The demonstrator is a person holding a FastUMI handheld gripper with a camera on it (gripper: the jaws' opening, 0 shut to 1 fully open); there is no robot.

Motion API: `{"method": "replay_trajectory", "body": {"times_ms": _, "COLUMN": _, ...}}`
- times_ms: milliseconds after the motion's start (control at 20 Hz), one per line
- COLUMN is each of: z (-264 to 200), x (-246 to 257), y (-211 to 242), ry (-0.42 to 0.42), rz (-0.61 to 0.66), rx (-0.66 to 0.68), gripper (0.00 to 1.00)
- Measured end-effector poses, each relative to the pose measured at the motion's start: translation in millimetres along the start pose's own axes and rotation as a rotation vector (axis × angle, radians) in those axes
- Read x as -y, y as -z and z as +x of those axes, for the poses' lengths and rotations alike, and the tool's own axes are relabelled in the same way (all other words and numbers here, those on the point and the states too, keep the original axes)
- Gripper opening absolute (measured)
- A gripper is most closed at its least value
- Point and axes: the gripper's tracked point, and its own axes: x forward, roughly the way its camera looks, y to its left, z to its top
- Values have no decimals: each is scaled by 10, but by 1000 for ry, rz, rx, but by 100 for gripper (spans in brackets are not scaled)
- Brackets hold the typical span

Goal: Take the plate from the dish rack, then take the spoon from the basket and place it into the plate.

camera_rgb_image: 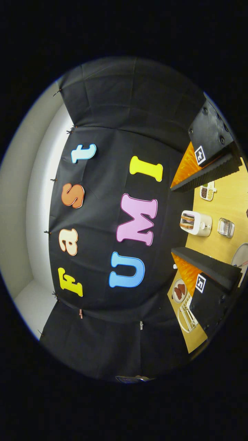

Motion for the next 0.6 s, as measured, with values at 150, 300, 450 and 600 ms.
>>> {"method": "replay_trajectory", "body": {"times_ms": 150, "z": -63, "x": 25, "y": 37, "ry": -28, "rz": 12, "rx": 0, "gripper": 98}}
{"method": "replay_trajectory", "body": {"times_ms": 300, "z": -83, "x": 71, "y": 97, "ry": -44, "rz": 28, "rx": -2, "gripper": 98}}
{"method": "replay_trajectory", "body": {"times_ms": 450, "z": -64, "x": 144, "y": 160, "ry": -48, "rz": 40, "rx": -12, "gripper": 98}}
{"method": "replay_trajectory", "body": {"times_ms": 600, "z": -33, "x": 210, "y": 181, "ry": -46, "rz": 64, "rx": -13, "gripper": 98}}
